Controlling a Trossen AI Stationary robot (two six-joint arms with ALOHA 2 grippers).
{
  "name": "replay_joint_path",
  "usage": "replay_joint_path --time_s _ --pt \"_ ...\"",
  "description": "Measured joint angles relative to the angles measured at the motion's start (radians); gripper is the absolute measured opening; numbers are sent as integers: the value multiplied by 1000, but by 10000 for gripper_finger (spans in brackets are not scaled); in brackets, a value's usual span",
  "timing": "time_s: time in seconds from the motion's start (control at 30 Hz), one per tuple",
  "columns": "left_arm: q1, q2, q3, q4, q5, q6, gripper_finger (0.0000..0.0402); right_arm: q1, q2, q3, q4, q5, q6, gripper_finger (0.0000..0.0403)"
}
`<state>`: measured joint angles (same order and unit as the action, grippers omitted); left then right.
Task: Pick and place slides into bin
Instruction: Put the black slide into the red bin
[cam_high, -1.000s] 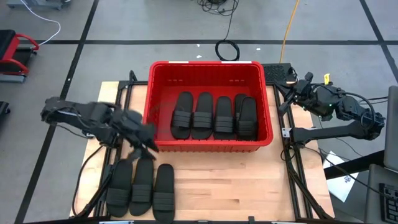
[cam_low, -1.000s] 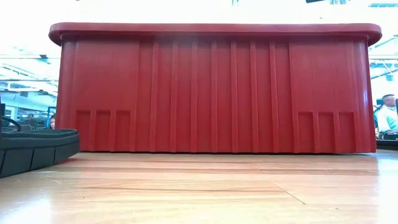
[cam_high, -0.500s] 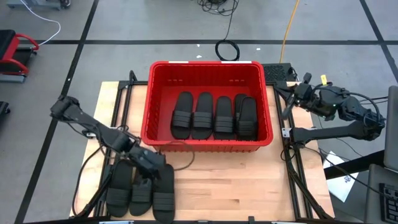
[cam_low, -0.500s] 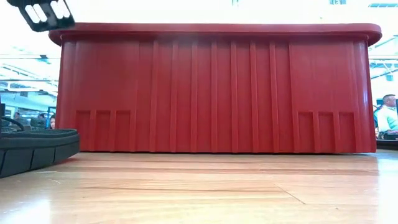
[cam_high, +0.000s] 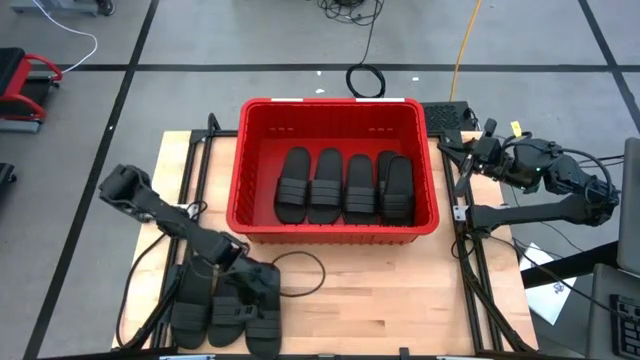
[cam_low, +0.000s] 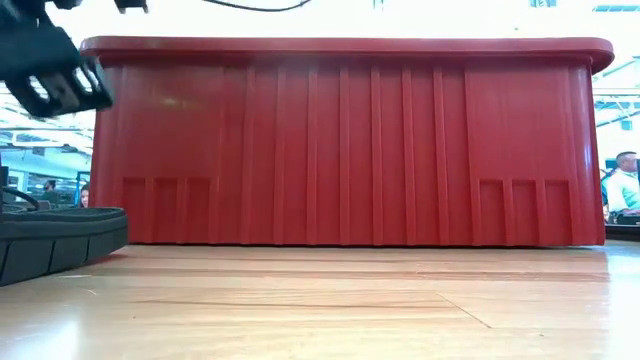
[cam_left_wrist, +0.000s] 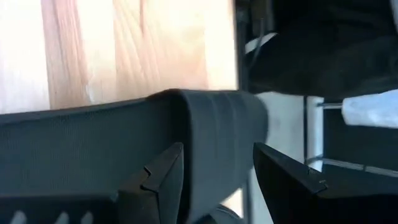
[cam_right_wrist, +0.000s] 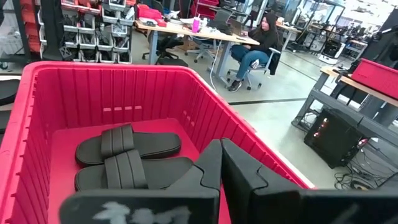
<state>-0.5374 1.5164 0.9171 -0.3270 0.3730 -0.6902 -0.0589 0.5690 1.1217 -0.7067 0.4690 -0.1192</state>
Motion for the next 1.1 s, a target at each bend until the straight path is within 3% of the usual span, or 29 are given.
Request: replay_joint_path --time_s 0.27,0.5,0.6,0.77,0.93,1.1 --pt "-8 147 -1 107 131 32 186 0 0 0 0 0 2 0" --pt "-8 168 -1 169 166 51 182 0 0 0 13 0 2 0" --pt "-14 168 0 171 168 120 143 0 0 0 35 0 2 0" --pt "-18 167 0 188 185 146 20 0 0 0 48 0 -16 0" --pt "-5 155 7 254 227 35 17 0 0 0 48 -2 -24 0" --pt "-6 76 87 226 120 26 7 0 0 0 44 -2 -27 0"
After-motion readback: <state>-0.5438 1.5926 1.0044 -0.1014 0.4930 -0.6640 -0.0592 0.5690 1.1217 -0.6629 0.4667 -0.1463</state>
